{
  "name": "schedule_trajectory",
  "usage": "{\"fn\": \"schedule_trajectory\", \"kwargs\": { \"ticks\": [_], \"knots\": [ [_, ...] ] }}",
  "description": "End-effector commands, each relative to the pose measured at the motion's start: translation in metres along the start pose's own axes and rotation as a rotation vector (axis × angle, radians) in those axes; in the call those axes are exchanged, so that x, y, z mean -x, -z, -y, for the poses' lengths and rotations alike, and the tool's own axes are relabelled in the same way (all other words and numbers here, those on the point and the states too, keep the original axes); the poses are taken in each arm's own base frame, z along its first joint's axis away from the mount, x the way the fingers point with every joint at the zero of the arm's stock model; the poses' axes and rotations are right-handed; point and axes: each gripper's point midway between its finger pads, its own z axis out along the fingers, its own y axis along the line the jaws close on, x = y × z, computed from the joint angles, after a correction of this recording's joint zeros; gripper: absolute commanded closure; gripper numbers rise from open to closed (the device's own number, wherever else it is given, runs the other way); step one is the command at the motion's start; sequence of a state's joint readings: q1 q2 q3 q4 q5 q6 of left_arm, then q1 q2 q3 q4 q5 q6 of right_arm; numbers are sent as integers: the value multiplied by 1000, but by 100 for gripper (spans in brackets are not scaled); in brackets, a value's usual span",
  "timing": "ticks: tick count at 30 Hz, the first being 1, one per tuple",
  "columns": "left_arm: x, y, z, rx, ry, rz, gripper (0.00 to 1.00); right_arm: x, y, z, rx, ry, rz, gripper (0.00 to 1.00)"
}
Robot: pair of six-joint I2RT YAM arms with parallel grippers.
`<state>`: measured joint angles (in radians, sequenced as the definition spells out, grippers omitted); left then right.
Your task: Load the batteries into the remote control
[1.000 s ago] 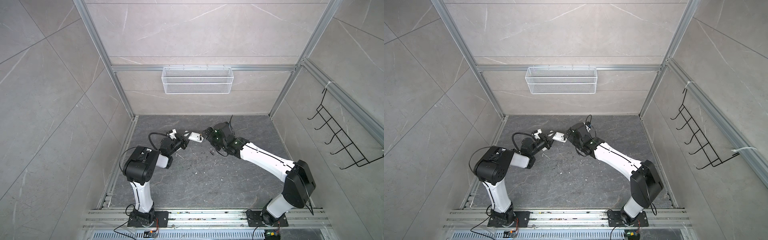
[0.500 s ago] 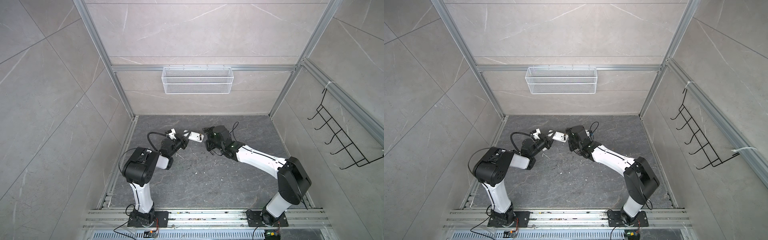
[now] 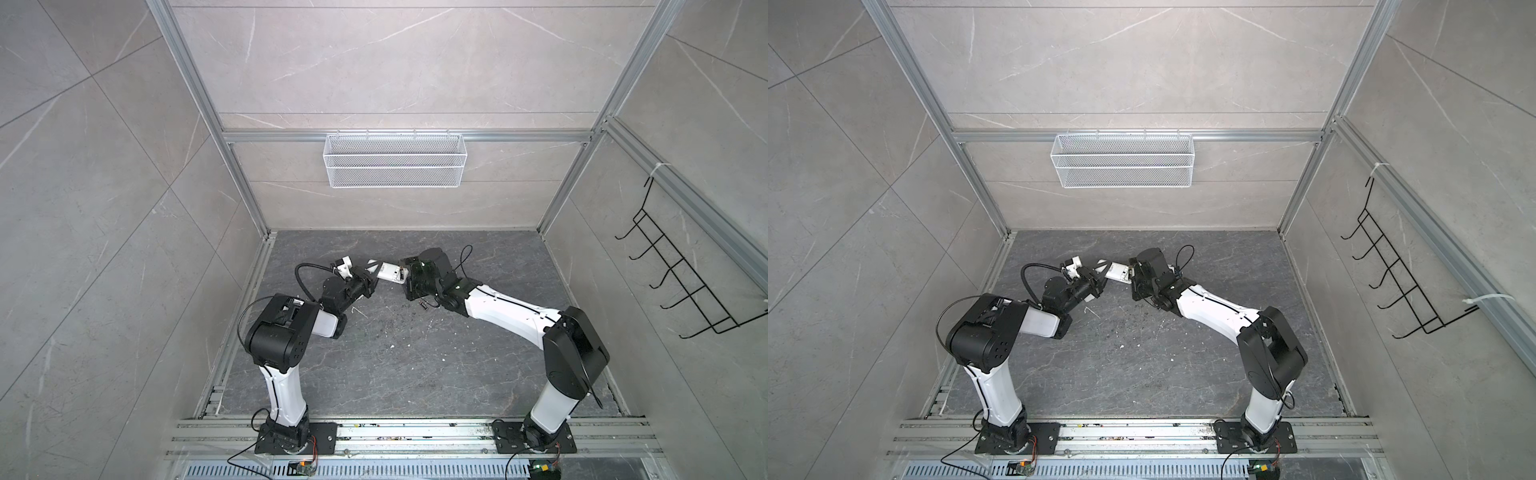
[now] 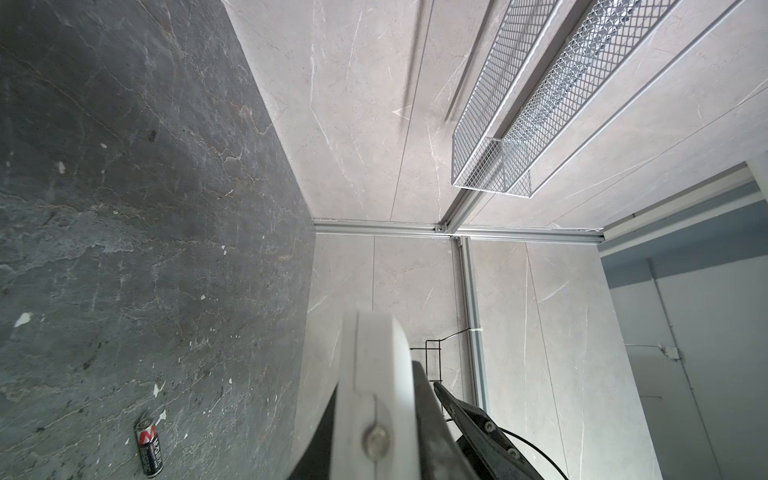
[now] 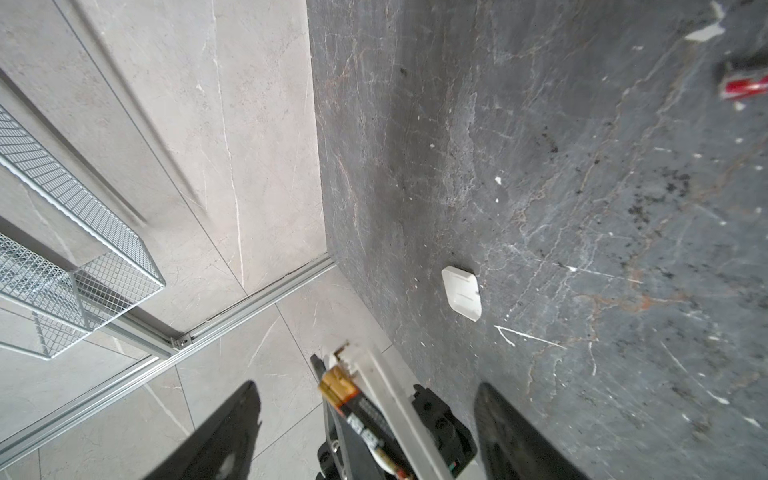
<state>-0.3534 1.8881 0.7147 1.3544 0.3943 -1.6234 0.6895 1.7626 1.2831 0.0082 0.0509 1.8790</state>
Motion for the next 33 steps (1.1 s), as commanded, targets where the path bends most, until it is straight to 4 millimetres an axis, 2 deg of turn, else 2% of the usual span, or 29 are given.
{"fn": "schedule_trajectory", "kwargs": {
  "ticks": [1, 13, 24, 26, 33],
  "knots": [
    [-4, -6, 26, -85, -51, -19, 100, -2, -8, 8, -43, -25, -7, 21],
    [-4, -6, 23, -80, -49, -19, 100, -1, -9, 11, -48, -26, -3, 36],
    [-3, -6, 23, -78, -46, -14, 100, 1, -6, 13, -50, -20, 6, 44],
    [-3, -6, 25, -82, -47, -10, 100, 1, -5, 12, -49, -17, 8, 49],
    [-2, -5, 34, -101, -51, -2, 100, 5, -4, 17, -56, -21, 20, 50]
  ]
}}
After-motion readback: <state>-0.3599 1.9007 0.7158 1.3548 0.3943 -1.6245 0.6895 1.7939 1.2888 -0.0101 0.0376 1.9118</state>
